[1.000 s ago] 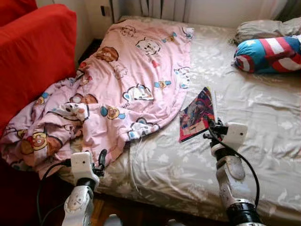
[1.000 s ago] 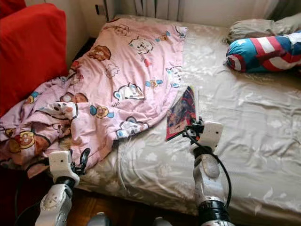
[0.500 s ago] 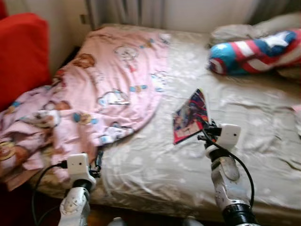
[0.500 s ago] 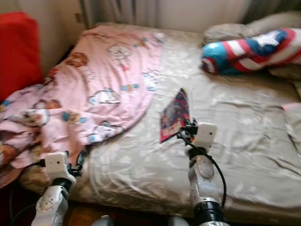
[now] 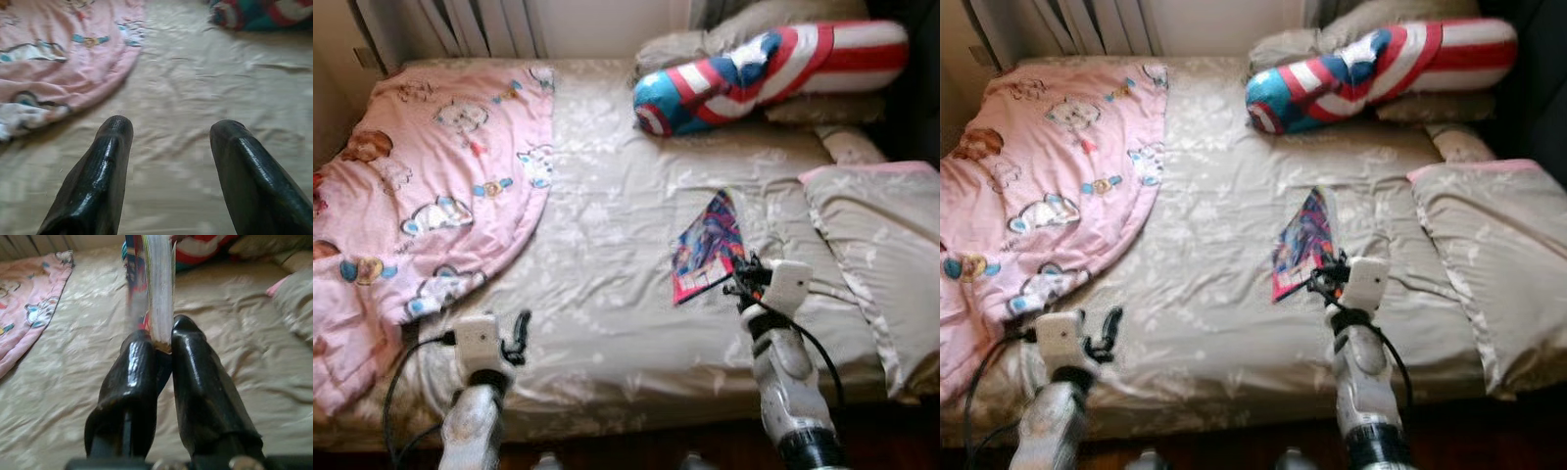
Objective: Clean up the room
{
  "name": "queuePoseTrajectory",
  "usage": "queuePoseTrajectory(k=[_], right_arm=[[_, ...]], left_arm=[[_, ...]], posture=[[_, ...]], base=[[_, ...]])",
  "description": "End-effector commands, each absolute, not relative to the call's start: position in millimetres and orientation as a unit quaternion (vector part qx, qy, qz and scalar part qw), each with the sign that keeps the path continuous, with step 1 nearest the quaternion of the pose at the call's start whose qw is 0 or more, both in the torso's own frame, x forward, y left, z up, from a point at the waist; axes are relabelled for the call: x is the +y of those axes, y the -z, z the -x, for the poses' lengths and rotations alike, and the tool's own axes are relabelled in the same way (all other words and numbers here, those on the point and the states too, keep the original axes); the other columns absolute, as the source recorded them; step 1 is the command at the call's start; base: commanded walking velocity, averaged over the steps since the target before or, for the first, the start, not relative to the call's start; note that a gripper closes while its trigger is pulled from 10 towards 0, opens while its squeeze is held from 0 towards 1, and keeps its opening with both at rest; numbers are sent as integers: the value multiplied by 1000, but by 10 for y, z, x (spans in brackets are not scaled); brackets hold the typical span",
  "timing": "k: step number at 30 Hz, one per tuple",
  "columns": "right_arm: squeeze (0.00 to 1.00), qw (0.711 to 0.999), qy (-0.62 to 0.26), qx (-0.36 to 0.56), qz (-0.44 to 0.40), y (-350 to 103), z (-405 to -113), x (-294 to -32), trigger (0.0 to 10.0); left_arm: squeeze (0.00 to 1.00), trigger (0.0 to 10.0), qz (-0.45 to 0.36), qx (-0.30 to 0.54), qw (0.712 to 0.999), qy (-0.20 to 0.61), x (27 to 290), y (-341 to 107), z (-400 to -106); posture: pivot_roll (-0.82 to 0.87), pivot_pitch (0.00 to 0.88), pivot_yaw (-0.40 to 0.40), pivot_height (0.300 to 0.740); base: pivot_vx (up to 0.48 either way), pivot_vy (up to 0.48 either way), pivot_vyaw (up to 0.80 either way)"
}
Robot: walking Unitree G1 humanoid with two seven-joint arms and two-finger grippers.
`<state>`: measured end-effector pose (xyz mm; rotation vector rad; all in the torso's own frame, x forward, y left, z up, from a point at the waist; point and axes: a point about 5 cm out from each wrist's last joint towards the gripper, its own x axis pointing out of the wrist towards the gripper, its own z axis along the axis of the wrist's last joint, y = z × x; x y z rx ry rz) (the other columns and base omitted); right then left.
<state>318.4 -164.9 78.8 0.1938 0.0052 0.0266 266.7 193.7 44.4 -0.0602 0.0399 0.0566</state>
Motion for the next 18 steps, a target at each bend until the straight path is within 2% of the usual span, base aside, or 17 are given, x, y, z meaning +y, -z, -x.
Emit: queuePoseTrajectory(k=[1,10,18], right_arm=[[0,995,-19,-22,-100,-887,-3212,-1637,10000],[0,994,-30,-22,-101,-889,-3215,-1614,10000],[0,994,-45,-18,-101,-881,-3213,-1600,10000]], left_arm=[[0,10000,23,33,998,-39,2026,-393,-2605],[0,10000,21,34,998,-39,2031,-396,-2613],[0,10000,25,35,998,-43,2045,-398,-2621]], posture=[[44,162,-48,712],[42,160,-45,712],[43,157,-44,712]], base=[[0,-315,0],[0,-313,0],[0,0,0]])
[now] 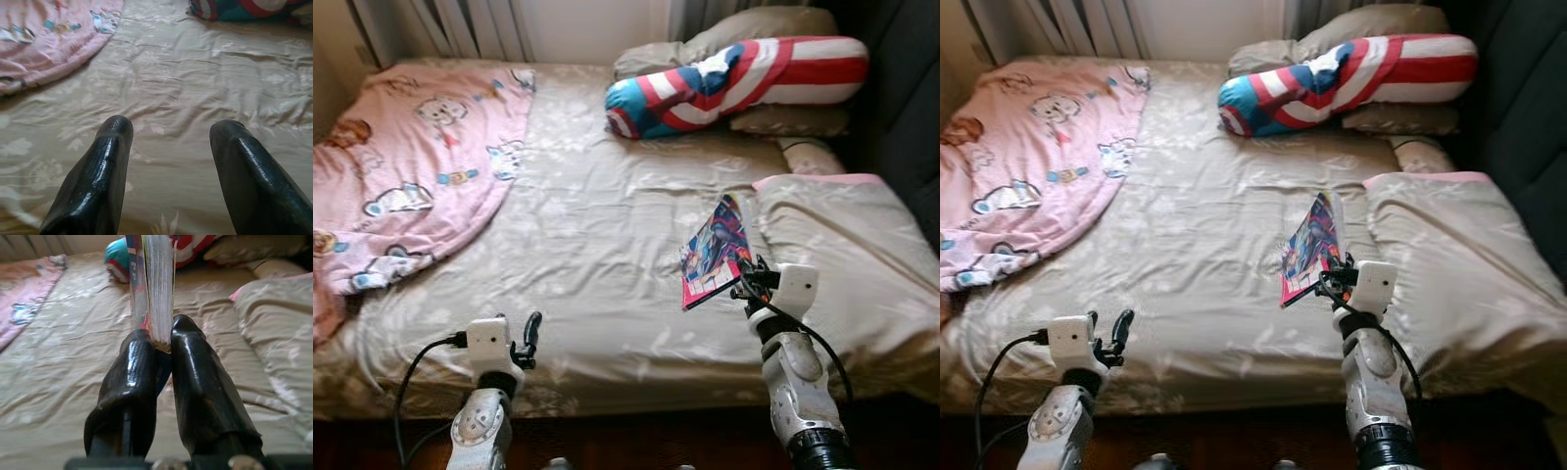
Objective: Clean up the room
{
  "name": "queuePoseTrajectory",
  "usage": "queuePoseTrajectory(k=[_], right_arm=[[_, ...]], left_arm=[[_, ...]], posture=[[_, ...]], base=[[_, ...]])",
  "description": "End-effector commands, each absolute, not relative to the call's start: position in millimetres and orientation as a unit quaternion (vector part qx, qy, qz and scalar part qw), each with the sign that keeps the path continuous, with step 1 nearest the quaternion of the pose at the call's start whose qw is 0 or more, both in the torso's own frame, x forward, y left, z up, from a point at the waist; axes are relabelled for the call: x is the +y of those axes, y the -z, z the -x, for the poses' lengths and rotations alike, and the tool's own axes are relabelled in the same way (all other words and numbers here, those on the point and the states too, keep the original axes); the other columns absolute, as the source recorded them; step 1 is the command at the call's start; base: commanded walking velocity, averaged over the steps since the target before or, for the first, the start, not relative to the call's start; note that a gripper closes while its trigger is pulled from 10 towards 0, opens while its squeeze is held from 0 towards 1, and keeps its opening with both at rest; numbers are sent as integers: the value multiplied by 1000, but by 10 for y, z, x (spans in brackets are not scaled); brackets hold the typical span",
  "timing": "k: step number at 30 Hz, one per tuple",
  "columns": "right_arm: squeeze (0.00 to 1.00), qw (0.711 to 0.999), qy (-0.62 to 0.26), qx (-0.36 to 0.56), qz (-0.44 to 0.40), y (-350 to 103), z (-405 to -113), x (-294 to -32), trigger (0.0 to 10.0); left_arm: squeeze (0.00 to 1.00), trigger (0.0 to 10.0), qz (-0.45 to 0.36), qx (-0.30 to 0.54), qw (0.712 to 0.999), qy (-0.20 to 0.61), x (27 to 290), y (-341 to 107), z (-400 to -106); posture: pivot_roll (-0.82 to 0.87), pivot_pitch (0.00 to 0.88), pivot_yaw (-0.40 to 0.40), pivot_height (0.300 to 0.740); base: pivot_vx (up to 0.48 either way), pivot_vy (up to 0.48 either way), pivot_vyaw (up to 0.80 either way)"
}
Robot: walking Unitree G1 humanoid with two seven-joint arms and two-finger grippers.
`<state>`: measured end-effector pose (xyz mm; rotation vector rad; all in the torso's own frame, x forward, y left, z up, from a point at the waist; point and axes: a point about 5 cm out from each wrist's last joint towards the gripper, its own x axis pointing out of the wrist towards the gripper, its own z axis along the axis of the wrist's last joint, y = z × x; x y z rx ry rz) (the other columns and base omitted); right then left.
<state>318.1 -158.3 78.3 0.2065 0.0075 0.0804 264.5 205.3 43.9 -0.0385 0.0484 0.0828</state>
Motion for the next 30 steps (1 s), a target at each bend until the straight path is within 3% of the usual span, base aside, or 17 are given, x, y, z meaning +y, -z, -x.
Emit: queuePoseTrajectory(k=[1,14,30], right_arm=[[0,994,-45,-18,-100,-880,-3213,-1601,10000],[0,993,-72,-29,-90,-909,-3196,-1546,10000],[0,992,-64,-21,-103,-874,-3196,-1556,10000]], left_arm=[[0,10000,26,33,998,-44,2049,-403,-2622],[0,10000,34,32,998,-39,2035,-414,-2631],[0,10000,38,31,998,-36,2031,-417,-2625]], posture=[[43,157,-44,712],[42,157,-44,712],[37,179,-41,712]], base=[[0,0,0],[0,0,31],[268,0,0]])
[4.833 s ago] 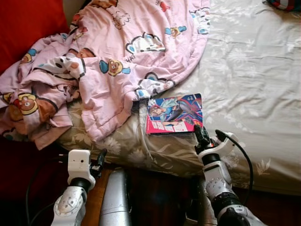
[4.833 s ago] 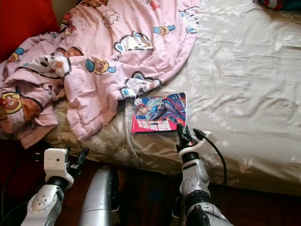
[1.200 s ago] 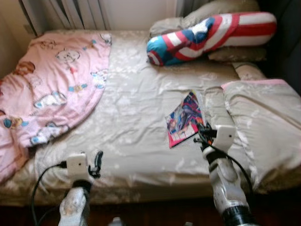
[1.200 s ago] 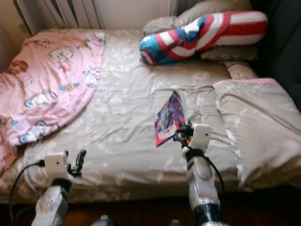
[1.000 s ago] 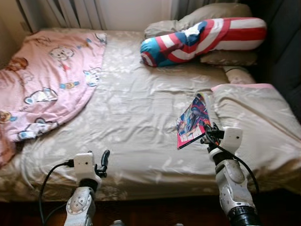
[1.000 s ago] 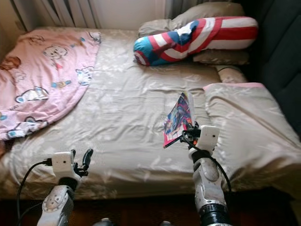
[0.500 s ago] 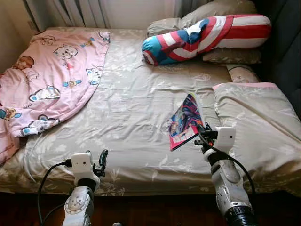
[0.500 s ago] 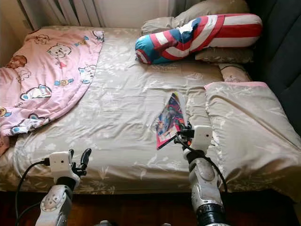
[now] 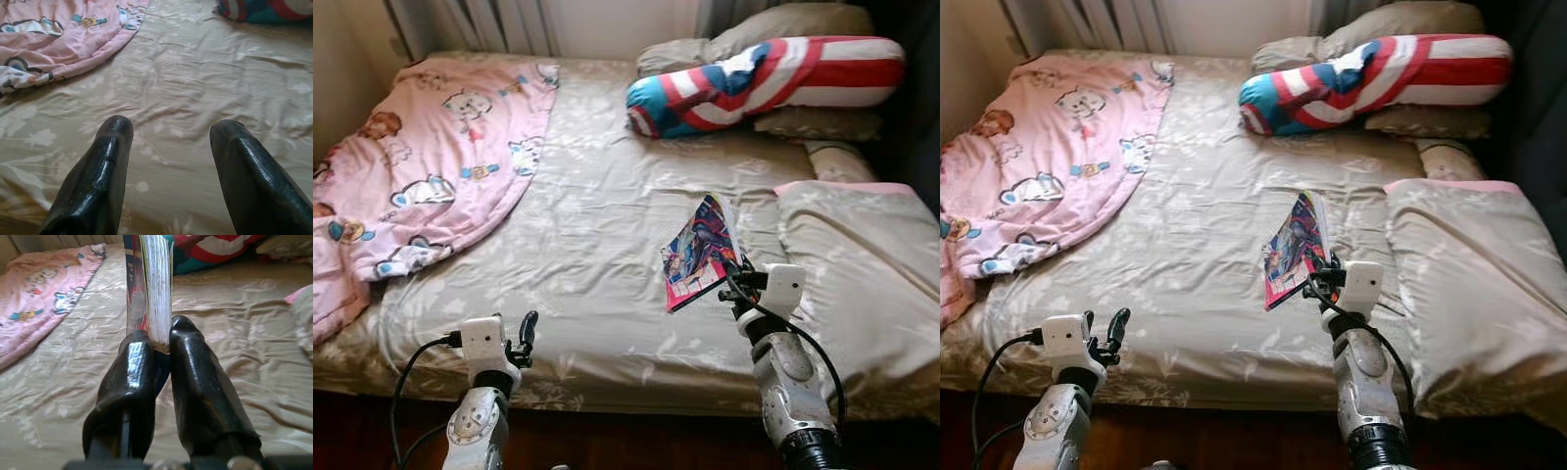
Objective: Clean up the room
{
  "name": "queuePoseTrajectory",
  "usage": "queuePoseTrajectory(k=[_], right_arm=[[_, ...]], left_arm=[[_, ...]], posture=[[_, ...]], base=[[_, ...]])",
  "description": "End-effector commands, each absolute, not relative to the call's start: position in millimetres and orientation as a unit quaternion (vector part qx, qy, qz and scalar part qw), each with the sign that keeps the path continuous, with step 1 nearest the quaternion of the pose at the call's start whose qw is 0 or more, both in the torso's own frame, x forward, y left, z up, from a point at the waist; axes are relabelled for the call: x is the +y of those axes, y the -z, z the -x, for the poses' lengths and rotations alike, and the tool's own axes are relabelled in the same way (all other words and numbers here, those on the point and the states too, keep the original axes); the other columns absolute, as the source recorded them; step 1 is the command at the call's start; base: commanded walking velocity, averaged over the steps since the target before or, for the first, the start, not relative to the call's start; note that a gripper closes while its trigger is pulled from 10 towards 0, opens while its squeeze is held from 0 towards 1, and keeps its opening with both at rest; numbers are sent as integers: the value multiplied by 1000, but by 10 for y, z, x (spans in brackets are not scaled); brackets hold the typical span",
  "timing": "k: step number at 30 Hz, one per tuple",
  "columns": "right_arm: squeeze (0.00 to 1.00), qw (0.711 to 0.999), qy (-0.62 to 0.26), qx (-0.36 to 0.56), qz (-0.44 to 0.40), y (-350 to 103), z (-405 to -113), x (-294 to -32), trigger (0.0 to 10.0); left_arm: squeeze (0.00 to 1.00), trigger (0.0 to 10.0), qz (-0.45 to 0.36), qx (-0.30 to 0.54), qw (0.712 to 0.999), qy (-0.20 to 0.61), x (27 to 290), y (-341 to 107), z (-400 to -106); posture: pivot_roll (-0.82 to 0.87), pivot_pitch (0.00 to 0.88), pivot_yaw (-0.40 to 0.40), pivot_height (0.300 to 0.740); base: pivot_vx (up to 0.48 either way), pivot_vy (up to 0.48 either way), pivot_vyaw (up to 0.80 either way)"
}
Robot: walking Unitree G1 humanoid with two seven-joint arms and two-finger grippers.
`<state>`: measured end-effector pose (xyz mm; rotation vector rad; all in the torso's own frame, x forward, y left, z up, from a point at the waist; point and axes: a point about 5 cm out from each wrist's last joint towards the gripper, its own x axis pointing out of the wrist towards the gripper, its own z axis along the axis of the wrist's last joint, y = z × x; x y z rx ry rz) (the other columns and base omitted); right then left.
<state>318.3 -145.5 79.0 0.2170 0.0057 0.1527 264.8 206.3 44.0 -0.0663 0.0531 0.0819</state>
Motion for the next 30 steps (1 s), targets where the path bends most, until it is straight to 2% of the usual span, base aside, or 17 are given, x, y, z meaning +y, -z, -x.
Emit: queuePoseTrajectory(k=[1,6,30], right_arm=[[0,992,-63,-21,-103,-872,-3194,-1556,10000],[0,993,-60,-19,-103,-867,-3204,-1575,10000],[0,992,-61,-15,-107,-838,-3193,-1546,10000]], left_arm=[[0,10000,38,31,998,-36,2030,-414,-2623],[0,10000,41,29,998,-38,2019,-420,-2634],[0,10000,41,25,998,-28,1999,-448,-2623]], posture=[[37,179,-41,712],[36,182,-45,712],[40,173,-41,712]], base=[[289,0,0],[294,0,0],[0,0,0]])
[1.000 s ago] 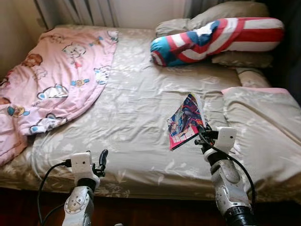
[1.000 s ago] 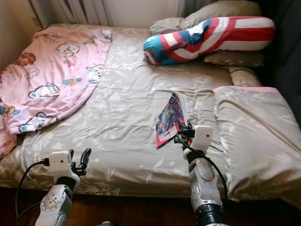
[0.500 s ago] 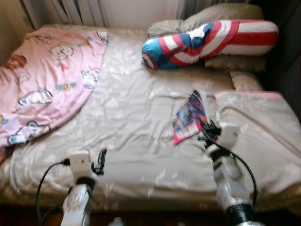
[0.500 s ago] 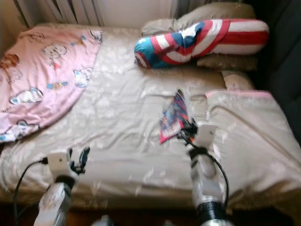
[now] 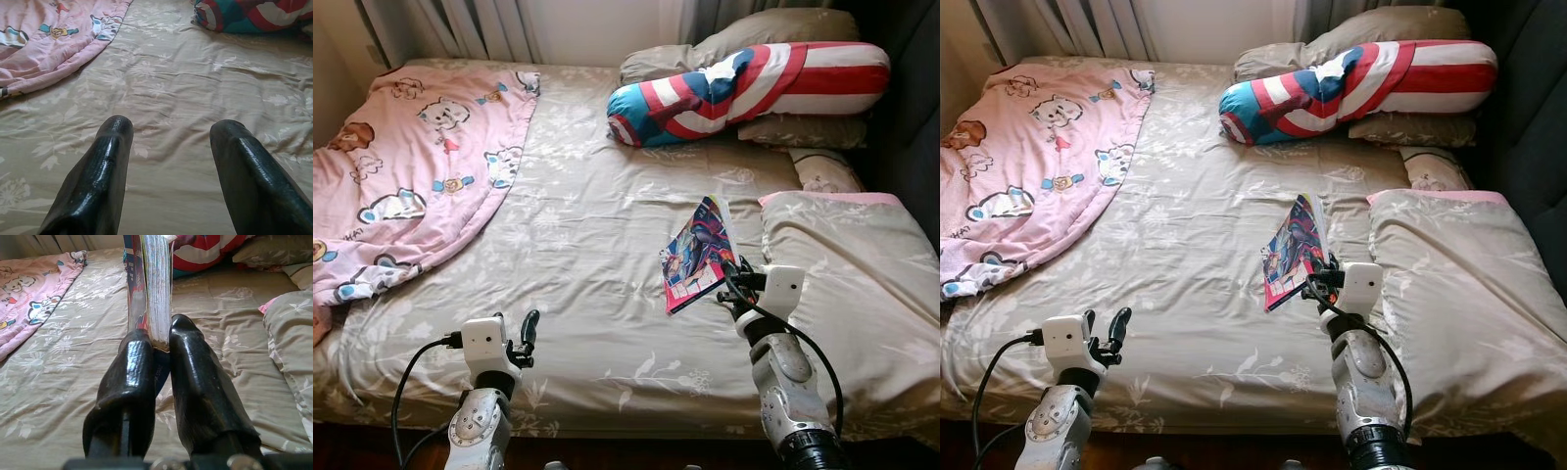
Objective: Clean up the room
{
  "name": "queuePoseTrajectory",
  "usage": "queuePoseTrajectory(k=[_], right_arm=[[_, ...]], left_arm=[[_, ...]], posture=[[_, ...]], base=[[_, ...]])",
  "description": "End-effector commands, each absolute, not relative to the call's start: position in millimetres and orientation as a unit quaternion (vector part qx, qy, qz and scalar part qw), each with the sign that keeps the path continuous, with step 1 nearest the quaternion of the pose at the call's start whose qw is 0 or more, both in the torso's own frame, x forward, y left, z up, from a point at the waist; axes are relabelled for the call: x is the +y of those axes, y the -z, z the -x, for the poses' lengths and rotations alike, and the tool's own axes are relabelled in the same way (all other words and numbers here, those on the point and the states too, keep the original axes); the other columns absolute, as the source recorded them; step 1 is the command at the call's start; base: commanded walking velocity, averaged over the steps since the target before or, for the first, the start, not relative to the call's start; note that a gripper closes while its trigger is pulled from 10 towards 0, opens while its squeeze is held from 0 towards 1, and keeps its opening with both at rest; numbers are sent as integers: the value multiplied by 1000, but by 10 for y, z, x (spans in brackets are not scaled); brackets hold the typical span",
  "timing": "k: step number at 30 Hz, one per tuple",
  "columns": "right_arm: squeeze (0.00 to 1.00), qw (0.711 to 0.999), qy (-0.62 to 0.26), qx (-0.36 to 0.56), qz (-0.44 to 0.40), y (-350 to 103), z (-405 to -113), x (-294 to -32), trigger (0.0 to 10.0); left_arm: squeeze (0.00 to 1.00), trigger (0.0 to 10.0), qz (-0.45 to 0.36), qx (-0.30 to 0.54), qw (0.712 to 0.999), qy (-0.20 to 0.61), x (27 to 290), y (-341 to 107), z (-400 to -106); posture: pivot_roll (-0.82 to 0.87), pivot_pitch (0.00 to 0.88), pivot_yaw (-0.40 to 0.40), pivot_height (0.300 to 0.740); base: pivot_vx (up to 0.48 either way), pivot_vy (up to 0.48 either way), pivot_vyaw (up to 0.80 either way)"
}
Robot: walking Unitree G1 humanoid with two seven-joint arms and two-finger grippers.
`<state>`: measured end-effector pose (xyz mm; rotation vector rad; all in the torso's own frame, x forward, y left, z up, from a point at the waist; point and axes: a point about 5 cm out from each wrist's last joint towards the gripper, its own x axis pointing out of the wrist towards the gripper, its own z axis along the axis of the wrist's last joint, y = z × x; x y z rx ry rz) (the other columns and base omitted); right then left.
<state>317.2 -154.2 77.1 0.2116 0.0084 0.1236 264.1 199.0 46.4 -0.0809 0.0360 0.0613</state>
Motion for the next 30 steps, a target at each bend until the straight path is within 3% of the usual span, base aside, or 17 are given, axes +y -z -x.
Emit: queuePoseTrajectory(k=[1,30], right_arm=[[0,992,-60,-14,-107,-833,-3188,-1552,10000],[0,994,-49,-14,-98,-832,-3185,-1580,10000]], left_arm=[[0,10000,41,26,998,-28,1995,-444,-2617],[0,10000,47,4,999,-26,1999,-538,-2656]], posture=[[40,174,-41,712],[42,172,-41,712]], base=[[0,0,0],[0,0,0]])
